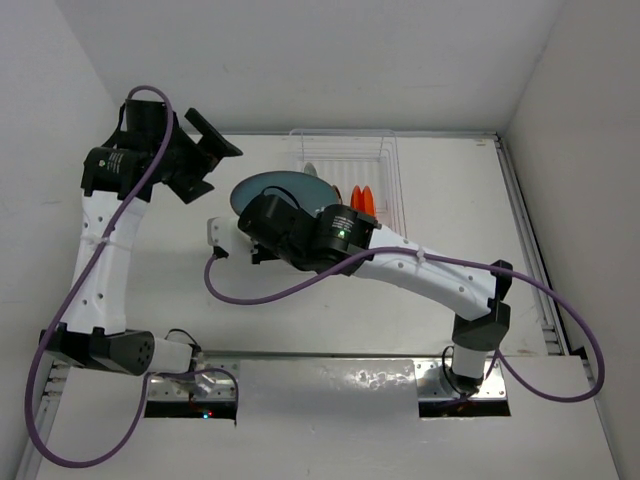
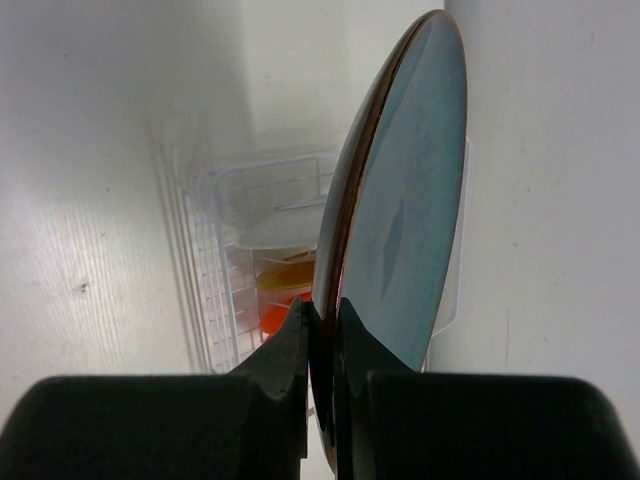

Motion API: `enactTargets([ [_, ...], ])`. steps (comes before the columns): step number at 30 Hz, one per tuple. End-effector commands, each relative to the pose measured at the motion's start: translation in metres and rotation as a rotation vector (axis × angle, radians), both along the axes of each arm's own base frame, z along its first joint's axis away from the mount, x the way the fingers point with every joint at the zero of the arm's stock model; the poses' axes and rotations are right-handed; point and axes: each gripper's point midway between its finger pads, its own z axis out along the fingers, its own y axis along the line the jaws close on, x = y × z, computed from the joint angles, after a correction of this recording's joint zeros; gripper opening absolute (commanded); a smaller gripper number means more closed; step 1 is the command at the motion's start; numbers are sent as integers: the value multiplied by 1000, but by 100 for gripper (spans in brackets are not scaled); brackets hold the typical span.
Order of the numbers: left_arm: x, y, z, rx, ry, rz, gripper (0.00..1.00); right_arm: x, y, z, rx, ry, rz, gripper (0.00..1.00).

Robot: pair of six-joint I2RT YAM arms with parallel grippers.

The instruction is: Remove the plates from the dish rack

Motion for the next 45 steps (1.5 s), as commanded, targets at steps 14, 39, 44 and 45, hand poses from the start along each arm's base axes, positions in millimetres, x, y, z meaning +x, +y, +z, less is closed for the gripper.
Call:
enactTargets([
  [14, -3, -15, -21, -48, 6, -90, 48, 29, 38, 97, 325, -256, -32, 0],
  [39, 138, 159, -108, 54, -393, 460, 0, 101, -88, 102, 986, 258, -556, 98],
  [44, 167, 171, -149, 54, -357, 478, 0, 127, -78, 62, 965, 457, -719, 97],
  [45, 171, 172, -154, 61, -347, 475, 0, 132, -79, 60, 1009, 497, -785, 97],
])
